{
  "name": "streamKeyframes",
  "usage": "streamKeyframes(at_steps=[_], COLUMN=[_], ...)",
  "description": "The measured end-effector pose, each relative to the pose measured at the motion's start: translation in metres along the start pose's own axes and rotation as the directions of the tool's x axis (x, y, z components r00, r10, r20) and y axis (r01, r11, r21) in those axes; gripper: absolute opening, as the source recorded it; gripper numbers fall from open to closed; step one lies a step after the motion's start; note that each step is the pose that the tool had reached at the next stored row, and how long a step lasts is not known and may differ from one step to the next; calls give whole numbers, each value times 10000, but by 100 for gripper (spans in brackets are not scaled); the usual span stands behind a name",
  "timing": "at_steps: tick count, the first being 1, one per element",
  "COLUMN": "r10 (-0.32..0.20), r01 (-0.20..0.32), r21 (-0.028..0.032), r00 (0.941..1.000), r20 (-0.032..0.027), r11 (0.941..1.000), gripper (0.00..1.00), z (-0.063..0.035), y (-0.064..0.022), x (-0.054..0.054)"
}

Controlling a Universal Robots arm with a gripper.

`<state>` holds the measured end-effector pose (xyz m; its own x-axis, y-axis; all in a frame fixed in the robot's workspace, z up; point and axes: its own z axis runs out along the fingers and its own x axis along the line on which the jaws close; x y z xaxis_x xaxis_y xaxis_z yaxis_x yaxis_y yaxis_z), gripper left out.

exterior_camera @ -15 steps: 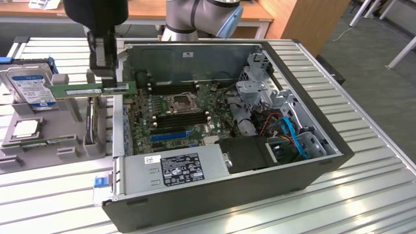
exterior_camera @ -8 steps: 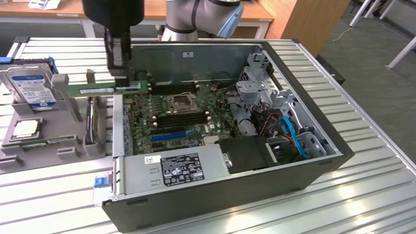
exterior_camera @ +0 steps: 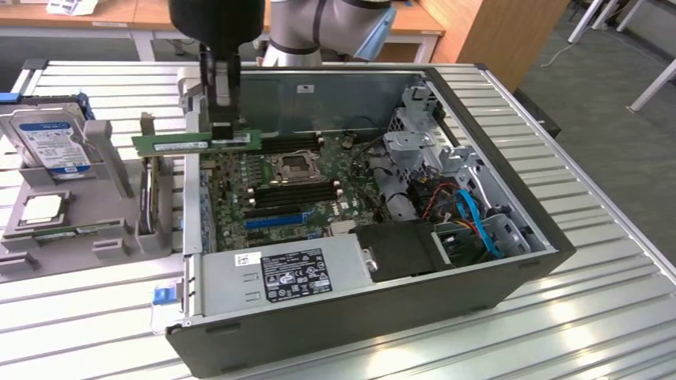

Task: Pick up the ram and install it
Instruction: 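Pick up the ram and move it above insertion slot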

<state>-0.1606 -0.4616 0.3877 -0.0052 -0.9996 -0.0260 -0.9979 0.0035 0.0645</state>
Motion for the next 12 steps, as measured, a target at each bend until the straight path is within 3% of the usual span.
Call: streamKeyframes(at_steps=[12], r10=[0], r01=[0], r21=[-19], r00=[10000], r20=[0], r11=[10000], gripper=[11], z=[-22], y=[-350], x=[-2])
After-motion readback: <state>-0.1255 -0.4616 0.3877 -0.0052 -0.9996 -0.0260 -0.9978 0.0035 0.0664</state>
